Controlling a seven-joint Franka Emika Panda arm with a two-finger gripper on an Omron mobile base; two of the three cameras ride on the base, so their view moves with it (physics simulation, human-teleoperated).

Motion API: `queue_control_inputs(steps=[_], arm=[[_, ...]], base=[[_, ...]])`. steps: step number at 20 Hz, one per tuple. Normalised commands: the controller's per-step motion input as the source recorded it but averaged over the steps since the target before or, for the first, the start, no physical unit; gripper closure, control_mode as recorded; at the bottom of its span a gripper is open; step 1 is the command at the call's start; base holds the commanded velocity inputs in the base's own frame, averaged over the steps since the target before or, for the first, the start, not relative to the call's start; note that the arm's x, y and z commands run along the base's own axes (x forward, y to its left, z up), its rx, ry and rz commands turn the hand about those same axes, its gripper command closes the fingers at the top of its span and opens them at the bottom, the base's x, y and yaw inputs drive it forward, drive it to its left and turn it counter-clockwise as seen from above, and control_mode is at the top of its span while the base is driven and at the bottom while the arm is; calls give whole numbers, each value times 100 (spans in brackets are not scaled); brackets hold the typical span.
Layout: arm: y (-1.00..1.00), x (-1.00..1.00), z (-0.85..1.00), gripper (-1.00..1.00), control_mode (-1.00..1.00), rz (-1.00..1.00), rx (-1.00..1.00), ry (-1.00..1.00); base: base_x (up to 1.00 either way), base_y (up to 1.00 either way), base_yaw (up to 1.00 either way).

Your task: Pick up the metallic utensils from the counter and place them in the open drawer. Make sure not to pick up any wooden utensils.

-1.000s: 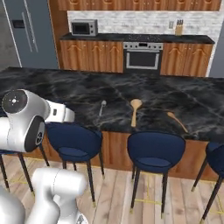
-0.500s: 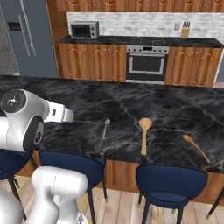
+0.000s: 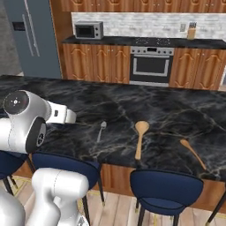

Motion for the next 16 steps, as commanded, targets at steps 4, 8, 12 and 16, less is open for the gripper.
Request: queue_control_inputs(steps=[4, 8, 12, 16], arm=[[-1, 40, -10, -100, -100, -1, 0, 12], [0, 0, 0, -100, 100, 0, 0, 0], [0, 0, 0, -100, 100, 0, 0, 0], [0, 0, 0, -100, 100, 0, 0, 0]], base=[[23, -1, 0], [76, -3, -6], [68, -5, -6], [4, -13, 0]])
